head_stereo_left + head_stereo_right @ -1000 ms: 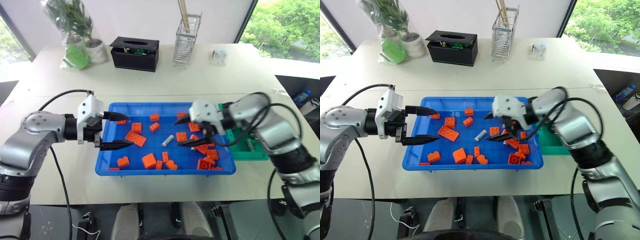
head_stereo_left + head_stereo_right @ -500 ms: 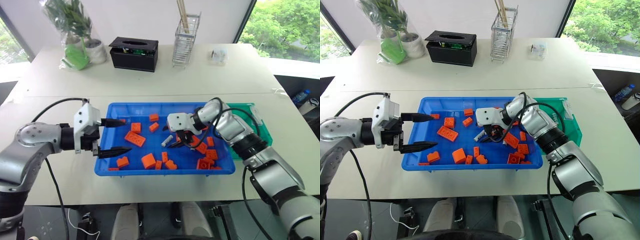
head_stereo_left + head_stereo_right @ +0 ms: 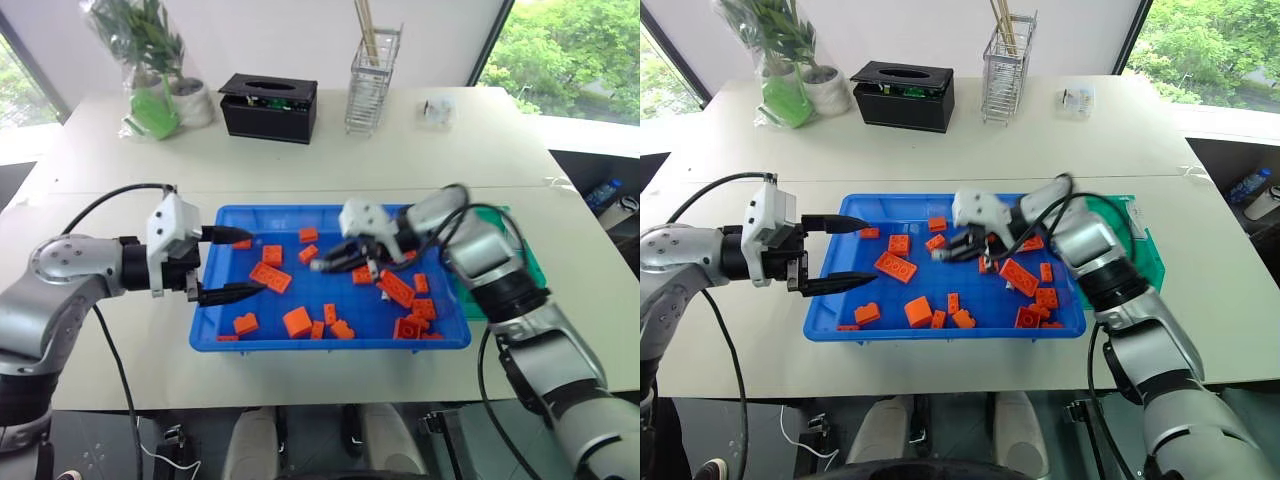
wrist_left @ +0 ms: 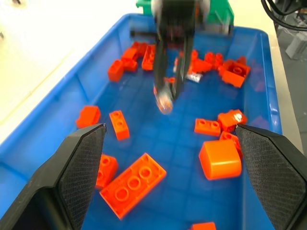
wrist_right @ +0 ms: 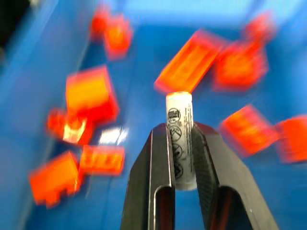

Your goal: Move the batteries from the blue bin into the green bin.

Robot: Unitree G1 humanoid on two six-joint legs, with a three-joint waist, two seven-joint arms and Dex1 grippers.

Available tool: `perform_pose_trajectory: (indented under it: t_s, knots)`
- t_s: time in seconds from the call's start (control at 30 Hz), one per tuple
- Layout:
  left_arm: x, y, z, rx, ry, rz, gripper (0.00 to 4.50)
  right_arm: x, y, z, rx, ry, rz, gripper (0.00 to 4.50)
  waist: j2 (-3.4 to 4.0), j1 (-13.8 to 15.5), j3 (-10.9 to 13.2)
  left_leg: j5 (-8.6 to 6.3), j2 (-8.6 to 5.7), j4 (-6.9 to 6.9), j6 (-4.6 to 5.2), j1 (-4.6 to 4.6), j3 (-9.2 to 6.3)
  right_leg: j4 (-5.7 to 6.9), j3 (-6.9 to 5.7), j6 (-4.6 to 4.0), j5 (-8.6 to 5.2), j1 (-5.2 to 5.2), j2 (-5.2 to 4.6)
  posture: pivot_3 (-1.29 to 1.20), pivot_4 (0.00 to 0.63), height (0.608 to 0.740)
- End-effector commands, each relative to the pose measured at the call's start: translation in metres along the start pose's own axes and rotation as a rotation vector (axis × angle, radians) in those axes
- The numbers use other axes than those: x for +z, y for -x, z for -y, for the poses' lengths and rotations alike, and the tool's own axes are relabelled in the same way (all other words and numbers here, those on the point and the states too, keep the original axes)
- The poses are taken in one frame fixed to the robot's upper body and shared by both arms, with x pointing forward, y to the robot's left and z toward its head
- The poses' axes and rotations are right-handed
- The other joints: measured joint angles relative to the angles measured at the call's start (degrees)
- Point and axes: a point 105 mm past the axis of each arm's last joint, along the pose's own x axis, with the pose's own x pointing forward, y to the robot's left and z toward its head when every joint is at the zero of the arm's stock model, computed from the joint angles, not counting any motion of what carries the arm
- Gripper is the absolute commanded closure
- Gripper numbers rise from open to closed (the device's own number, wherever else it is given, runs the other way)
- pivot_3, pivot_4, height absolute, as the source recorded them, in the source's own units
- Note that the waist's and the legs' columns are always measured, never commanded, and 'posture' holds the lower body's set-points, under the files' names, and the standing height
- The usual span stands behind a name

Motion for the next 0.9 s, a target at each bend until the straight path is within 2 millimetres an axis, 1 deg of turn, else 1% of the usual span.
perform_pose_trajectory:
  t_s: [0.03, 0.07, 0.13, 0.17, 0.23, 0.3, 0.43, 0.5, 0.57, 0.6, 0.63, 0.67, 0.7, 0.77, 0.8, 0.9]
  knots:
    - [0.005, -0.004, -0.001, -0.023, -0.034, 0.012, 0.0, 0.008, 0.062, 0.013, -0.186, 0.008, -0.008, 4.44, -0.01, 0.21, -0.01, 0.0, -0.03, 0.0, 0.0, -0.01, 0.0, -0.02, 0.0, -0.01, -0.01, 0.0, -0.04, 0.0, 0.15, 0.736]
    - [0.005, -0.005, -0.002, -0.03, -0.036, 0.014, 0.0, 0.003, 0.084, 0.012, -0.235, -0.006, -0.042, 4.44, -0.01, 0.38, 0.0, -0.01, -0.05, 0.0, 0.01, -0.01, 0.01, -0.06, 0.0, -0.02, -0.01, 0.01, -0.05, 0.0, 0.15, 0.736]
    - [0.005, -0.006, -0.003, -0.038, -0.038, 0.019, 0.0, -0.008, 0.115, 0.008, -0.311, -0.043, -0.097, 4.44, -0.01, 0.85, 0.0, -0.02, -0.07, -0.01, 0.03, -0.05, 0.01, -0.12, 0.0, -0.03, -0.02, 0.0, -0.07, 0.0, 0.15, 0.736]
    - [0.005, -0.006, -0.004, -0.041, -0.04, 0.022, 0.0, -0.011, 0.122, 0.006, -0.335, -0.057, -0.111, 4.44, -0.01, 0.87, 0.0, -0.03, -0.06, -0.02, 0.05, -0.03, 0.02, -0.13, 0.0, -0.04, -0.03, 0.01, -0.06, 0.0, 0.15, 0.736]
    - [0.006, -0.007, -0.006, -0.046, -0.037, 0.041, 0.0, -0.024, 0.141, 0.002, -0.436, -0.127, -0.135, 4.44, -0.01, 0.47, -0.01, -0.04, -0.04, -0.04, 0.06, 0.02, 0.03, -0.1, 0.01, -0.03, -0.03, 0.0, -0.03, 0.0, 0.15, 0.736]
    - [0.007, -0.009, -0.01, -0.049, -0.014, 0.074, 0.0, -0.039, 0.154, -0.004, -0.52, -0.194, -0.157, 4.44, -0.02, 0.22, -0.01, -0.03, -0.02, -0.05, 0.06, 0.05, -0.01, -0.06, 0.0, -0.02, -0.02, 0.01, 0.01, 0.0, 0.15, 0.736]
    - [0.01, -0.019, -0.015, -0.058, 0.009, 0.114, 0.0, -0.059, 0.159, -0.02, -0.595, -0.296, -0.174, 4.44, -0.02, -0.31, -0.01, -0.03, -0.02, -0.02, 0.06, 0.05, -0.02, -0.02, 0.01, 0.01, 0.0, 0.03, 0.01, 0.0, 0.15, 0.736]
    - [0.013, -0.027, -0.012, -0.082, 0.002, 0.129, 0.0, -0.072, 0.157, -0.025, -0.628, -0.346, -0.195, 3.38, -0.02, -0.41, -0.01, -0.03, -0.03, -0.01, 0.06, 0.05, -0.02, -0.03, 0.02, 0.02, 0.0, 0.03, 0.01, 0.0, 0.15, 0.736]
    - [0.015, -0.031, -0.012, -0.093, -0.005, 0.137, 0.0, -0.078, 0.156, -0.027, -0.645, -0.345, -0.223, 2.49, -0.02, -0.37, -0.01, -0.03, -0.02, -0.01, 0.06, 0.05, -0.03, -0.03, 0.02, 0.03, 0.0, 0.04, 0.02, 0.0, 0.15, 0.736]
    - [0.016, -0.033, -0.012, -0.095, -0.009, 0.139, 0.0, -0.077, 0.158, -0.026, -0.651, -0.33, -0.231, 2.01, -0.02, -0.39, -0.01, -0.03, -0.03, -0.01, 0.06, 0.05, -0.04, -0.03, 0.02, 0.03, 0.0, 0.05, 0.03, 0.0, 0.15, 0.736]
    - [0.017, -0.033, -0.012, -0.096, -0.011, 0.14, 0.0, -0.075, 0.159, -0.025, -0.654, -0.32, -0.235, 1.41, -0.02, -0.41, -0.01, -0.03, -0.03, -0.01, 0.06, 0.04, -0.03, -0.03, 0.03, 0.03, 0.0, 0.03, 0.03, 0.0, 0.15, 0.736]
    - [0.017, -0.034, -0.013, -0.098, -0.014, 0.141, 0.0, -0.072, 0.161, -0.023, -0.66, -0.31, -0.227, 0.91, -0.02, -0.41, -0.01, -0.03, -0.03, -0.01, 0.06, 0.05, -0.04, -0.02, 0.03, 0.03, 0.0, 0.03, 0.04, 0.0, 0.15, 0.736]
    - [0.018, -0.034, -0.013, -0.099, -0.016, 0.144, 0.0, -0.062, 0.163, -0.019, -0.663, -0.308, -0.193, 0.45, -0.02, -0.39, -0.01, -0.03, -0.03, -0.01, 0.06, 0.05, -0.04, -0.03, 0.03, 0.03, 0.0, 0.04, 0.04, 0.0, 0.15, 0.736]
    - [0.02, -0.036, -0.013, -0.105, -0.017, 0.154, 0.0, -0.043, 0.163, -0.015, -0.648, -0.294, -0.136, 0.45, -0.01, -0.57, -0.01, -0.03, -0.03, -0.01, 0.06, 0.05, -0.03, -0.03, 0.05, 0.03, 0.0, 0.03, 0.04, 0.0, 0.15, 0.736]
    - [0.021, -0.037, -0.012, -0.114, -0.016, 0.157, 0.0, -0.034, 0.16, -0.016, -0.618, -0.29, -0.114, 0.45, -0.01, -0.56, -0.01, -0.03, -0.03, -0.01, 0.06, 0.05, -0.02, -0.03, 0.06, 0.02, 0.0, 0.02, 0.03, 0.0, 0.15, 0.736]
    - [0.021, -0.039, -0.008, -0.132, -0.02, 0.153, 0.0, -0.017, 0.143, -0.03, -0.5, -0.284, -0.094, 0.45, -0.03, -0.34, -0.01, -0.03, -0.02, -0.04, 0.07, 0.04, -0.09, -0.03, 0.04, 0.03, -0.01, 0.03, 0.07, 0.0, 0.15, 0.736]
